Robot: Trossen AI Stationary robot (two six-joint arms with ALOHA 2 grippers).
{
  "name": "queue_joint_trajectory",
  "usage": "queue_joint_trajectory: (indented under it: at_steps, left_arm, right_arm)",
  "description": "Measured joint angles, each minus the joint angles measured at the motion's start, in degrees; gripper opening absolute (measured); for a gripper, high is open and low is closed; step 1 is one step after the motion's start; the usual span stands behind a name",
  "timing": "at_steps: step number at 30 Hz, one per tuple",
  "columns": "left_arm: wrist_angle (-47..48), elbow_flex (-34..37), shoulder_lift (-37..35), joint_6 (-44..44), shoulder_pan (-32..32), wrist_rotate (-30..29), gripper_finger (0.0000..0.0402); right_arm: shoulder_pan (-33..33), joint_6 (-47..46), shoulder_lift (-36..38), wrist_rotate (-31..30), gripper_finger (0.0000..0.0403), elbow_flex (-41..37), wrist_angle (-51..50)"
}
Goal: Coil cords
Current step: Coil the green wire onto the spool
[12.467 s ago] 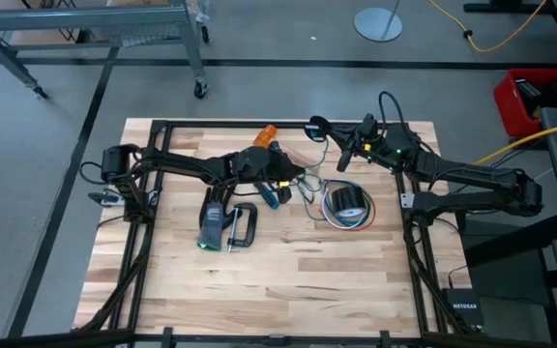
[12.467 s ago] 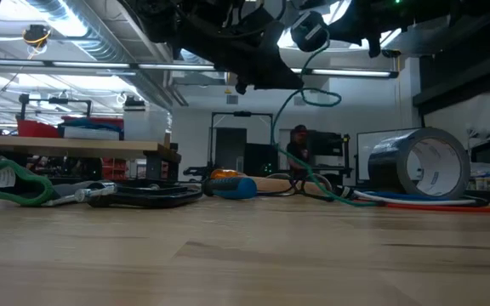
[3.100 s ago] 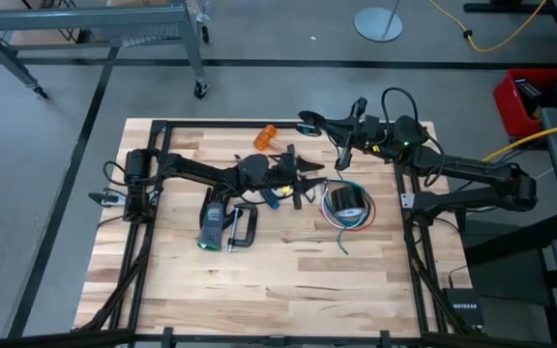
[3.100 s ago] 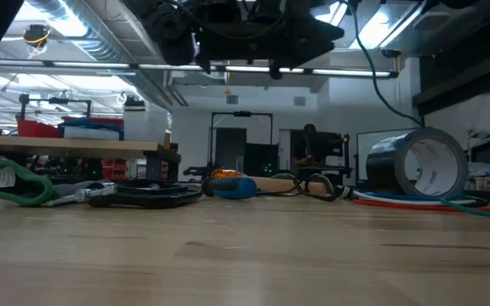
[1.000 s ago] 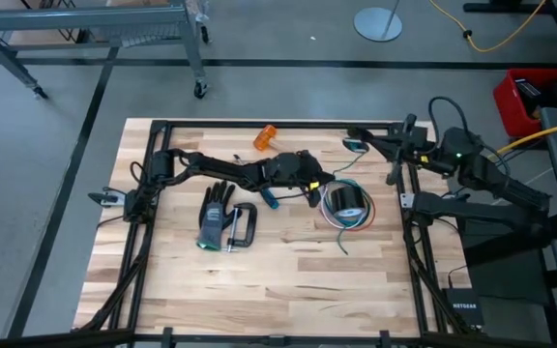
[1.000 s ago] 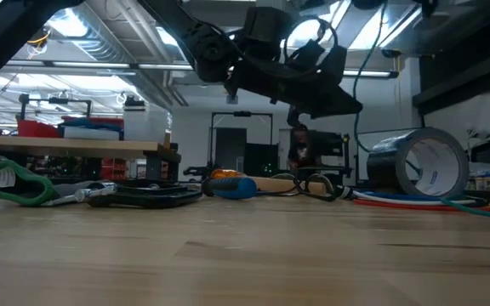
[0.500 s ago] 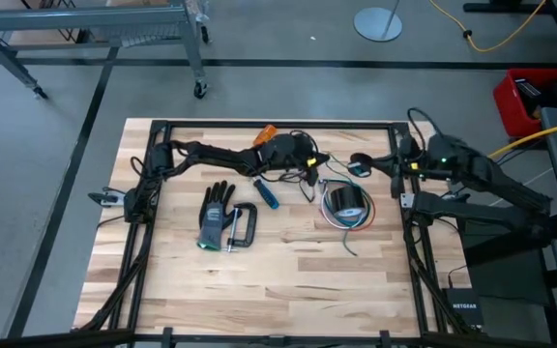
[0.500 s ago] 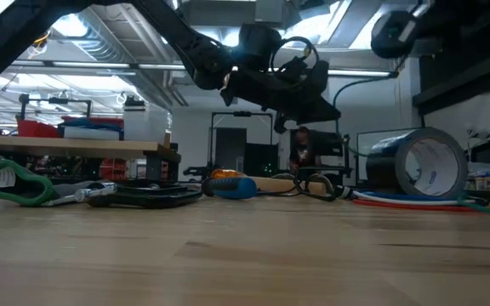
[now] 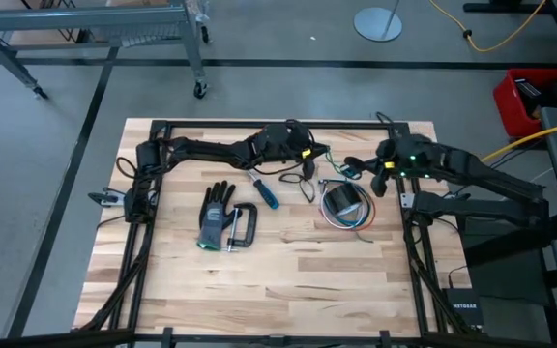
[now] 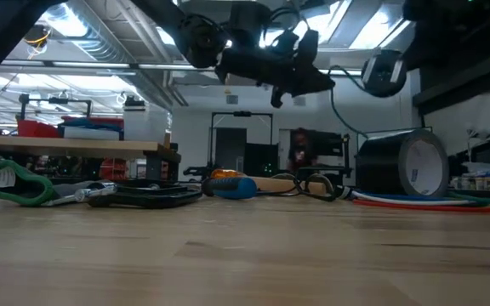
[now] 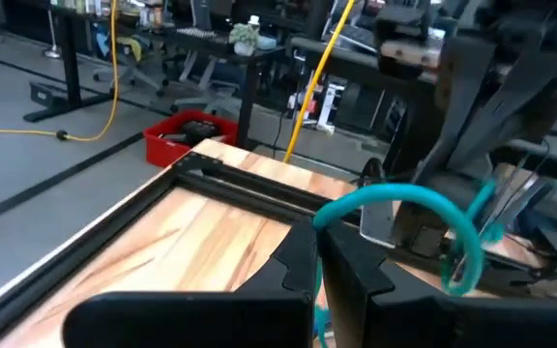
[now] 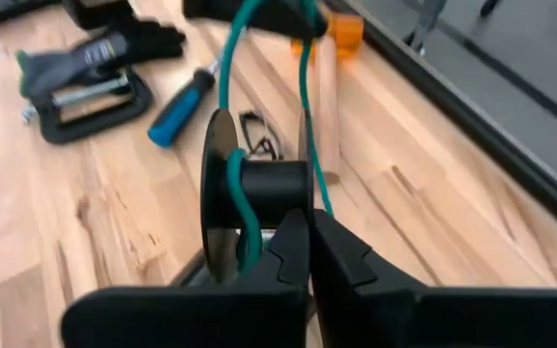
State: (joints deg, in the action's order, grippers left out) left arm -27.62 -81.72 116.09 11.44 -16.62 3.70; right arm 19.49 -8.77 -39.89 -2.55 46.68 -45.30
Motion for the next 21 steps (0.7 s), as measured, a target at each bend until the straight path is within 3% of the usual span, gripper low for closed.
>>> queue_joint_trajectory:
  at_steps: [11,17,21]
  left_arm:
    - [10.5,0.0,-0.6,-2.6,-0.9,-0.6,0.0]
    - [10.9,0.0,-0.6,1.8,-2.5,-0.7,0.0]
    - [10.8,0.0,-0.6,7.3,-3.2,0.0,0.0]
  right_arm:
    - [0.0,1.5,-8.0,3.8,0.0001,0.0,1.4]
    - [0.0,1.5,-10.6,5.6,0.0001,0.0,2.4]
    - [0.0,0.6,-12.1,3.3,0.0001,0.0,2.7]
